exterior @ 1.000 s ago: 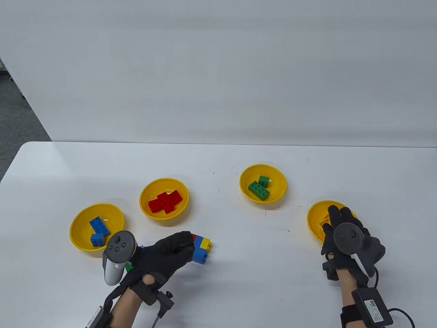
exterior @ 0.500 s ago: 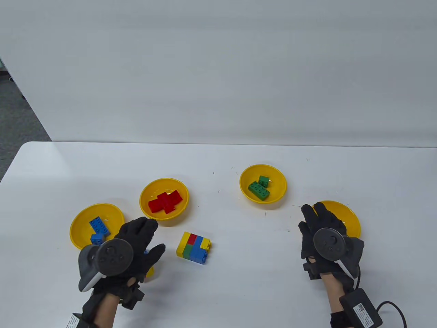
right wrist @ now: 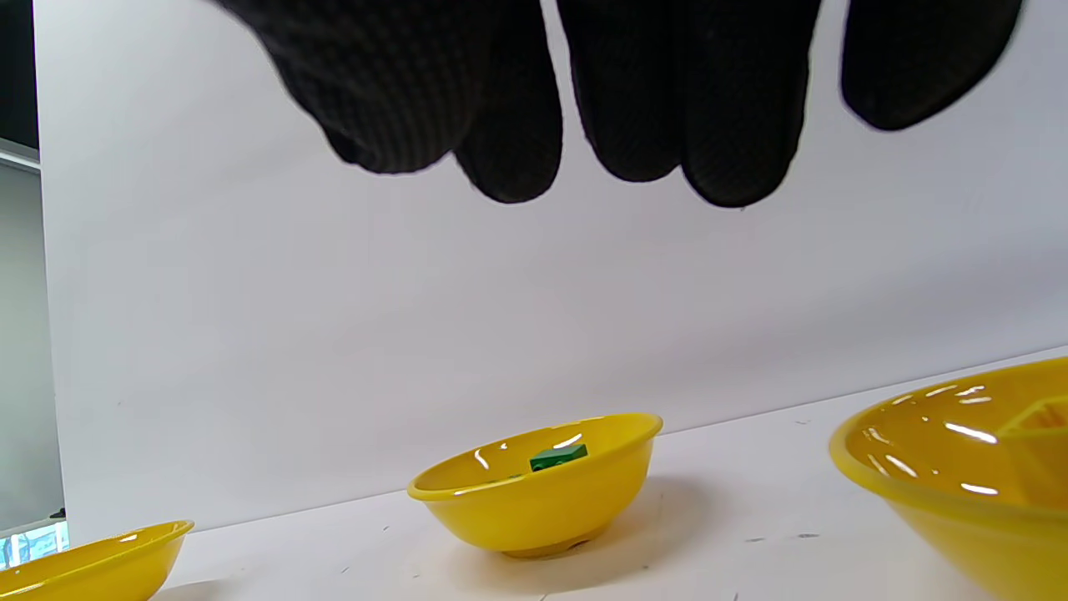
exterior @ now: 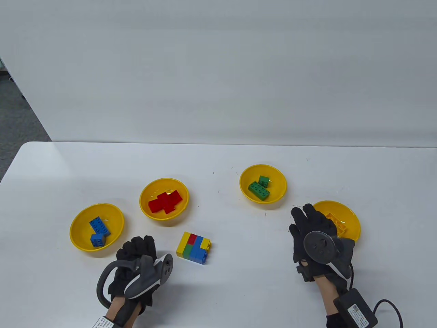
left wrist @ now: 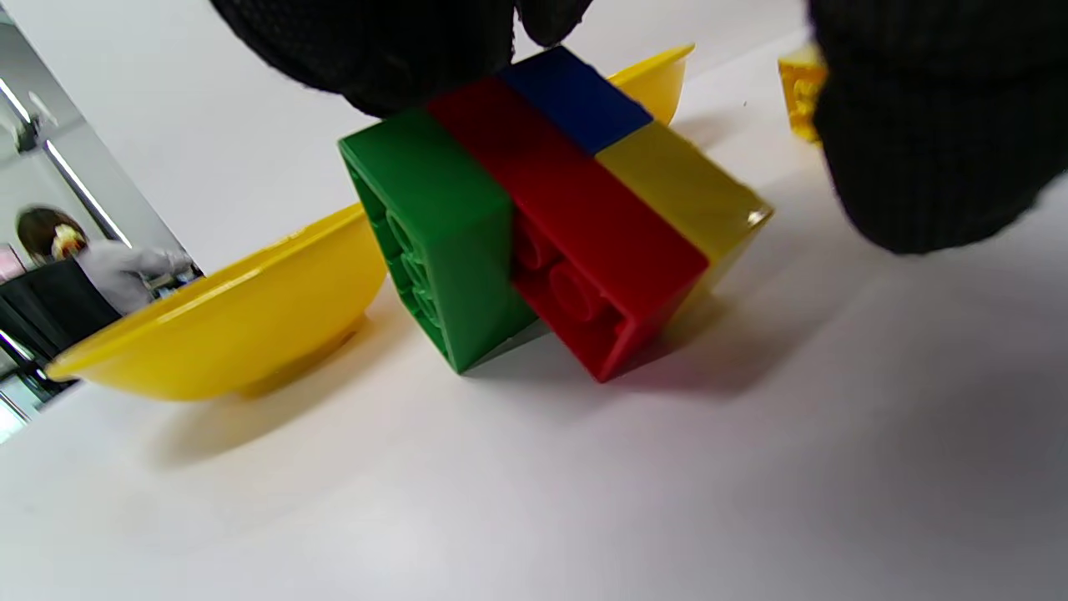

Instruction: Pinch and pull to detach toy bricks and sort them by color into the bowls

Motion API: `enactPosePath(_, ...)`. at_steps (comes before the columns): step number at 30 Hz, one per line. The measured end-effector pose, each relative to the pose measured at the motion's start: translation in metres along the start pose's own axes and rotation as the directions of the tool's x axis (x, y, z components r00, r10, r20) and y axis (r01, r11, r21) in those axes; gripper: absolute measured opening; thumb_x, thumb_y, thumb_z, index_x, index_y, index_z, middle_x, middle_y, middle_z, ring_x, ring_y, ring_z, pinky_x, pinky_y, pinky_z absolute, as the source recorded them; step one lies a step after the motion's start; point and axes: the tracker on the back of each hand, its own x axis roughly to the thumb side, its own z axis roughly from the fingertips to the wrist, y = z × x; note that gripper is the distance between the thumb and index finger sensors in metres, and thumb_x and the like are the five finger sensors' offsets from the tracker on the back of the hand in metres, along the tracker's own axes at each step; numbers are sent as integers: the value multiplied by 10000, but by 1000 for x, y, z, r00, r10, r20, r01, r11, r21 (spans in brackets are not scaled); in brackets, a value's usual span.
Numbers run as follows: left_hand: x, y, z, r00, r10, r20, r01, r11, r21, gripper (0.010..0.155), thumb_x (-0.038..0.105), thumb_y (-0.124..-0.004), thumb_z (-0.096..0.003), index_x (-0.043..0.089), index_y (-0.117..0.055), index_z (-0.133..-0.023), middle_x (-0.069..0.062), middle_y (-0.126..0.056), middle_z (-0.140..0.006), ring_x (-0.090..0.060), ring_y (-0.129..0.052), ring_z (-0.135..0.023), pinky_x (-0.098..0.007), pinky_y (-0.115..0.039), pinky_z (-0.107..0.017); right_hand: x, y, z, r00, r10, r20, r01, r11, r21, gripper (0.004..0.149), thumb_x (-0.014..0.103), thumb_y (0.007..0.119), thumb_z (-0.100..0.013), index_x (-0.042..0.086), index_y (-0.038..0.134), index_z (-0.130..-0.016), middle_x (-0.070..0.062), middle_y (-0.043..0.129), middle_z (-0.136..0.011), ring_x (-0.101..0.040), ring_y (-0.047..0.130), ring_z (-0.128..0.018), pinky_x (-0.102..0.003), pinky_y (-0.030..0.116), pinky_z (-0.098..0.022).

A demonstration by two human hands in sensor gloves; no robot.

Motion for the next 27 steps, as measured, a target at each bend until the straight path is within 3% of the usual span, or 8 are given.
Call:
enactPosePath(11,4,-1,-3,999,-41,3,41,998,42,989,561,-1027,-322,121,-562,-1076,-242,-710,-1049,-483,-794,-875,-610,-708,-638,5,0,1,1000,4,24,-4,1000,-11,510,304,803,-401,98,856,-864,-262,763,-959,-532,838,-778,-755,651,-508)
enactPosePath(16,-23,29,21,926,358,121,-378,860,342,975,543,-1034,-322,113,-585,-1073,-237,-719,-1059,-480,-802,-895,-594,-728,-655,16,-3,2,999,-24,49,25,999,-30,515,305,806,-399,99,849,-868,-260,769,-954,-527,847,-770,-748,662,-505)
enactPosePath(18,-32,36,30,825,523,215,-562,713,419,973,531,-1038,-327,115,-576,-1075,-232,-705,-1072,-480,-798,-914,-587,-738,-663,21,-5,3,996,-67,60,69,997,-33,523,309,809,-396,96,841,-873,-258,777,-948,-521,861,-760,-734,682,-500)
enactPosePath(20,-41,40,34,622,700,352,-778,501,379,975,501,-1039,-334,107,-548,-1079,-243,-674,-1086,-494,-783,-938,-583,-751,-667,29,-7,5,984,-163,71,165,986,-23,541,322,817,-391,93,832,-880,-256,790,-939,-510,884,-742,-715,711,-492)
enactPosePath(22,-43,36,31,291,828,479,-955,218,202,983,439,-1053,-344,88,-511,-1085,-264,-622,-1105,-530,-750,-966,-588,-757,-670,37,-7,7,947,-312,75,313,950,7,565,337,828,-385,87,819,-891,-255,799,-934,-502,898,-729,-704,728,-485)
enactPosePath(23,-43,35,29,184,850,493,-983,146,114,986,408,-1052,-349,81,-483,-1085,-268,-590,-1110,-541,-730,-976,-585,-755,-674,40,-6,8,923,-379,71,379,925,25,582,346,834,-381,82,811,-898,-257,798,-933,-502,902,-723,-701,733,-483)
enactPosePath(24,-40,32,26,28,860,509,-999,38,-9,996,387,-1049,-362,76,-445,-1091,-277,-545,-1119,-549,-699,-993,-586,-742,-686,46,-4,9,862,-503,63,498,863,78,599,355,839,-379,77,799,-908,-260,796,-934,-503,903,-720,-701,735,-481)
enactPosePath(27,-32,27,22,-211,841,498,-973,-134,-187,1018,361,-1050,-367,65,-402,-1094,-290,-492,-1118,-552,-671,-1004,-571,-736,-697,64,8,12,671,-741,-13,719,647,254,695,379,850,-384,48,692,-975,-289,711,-977,-529,847,-762,-723,699,-498)
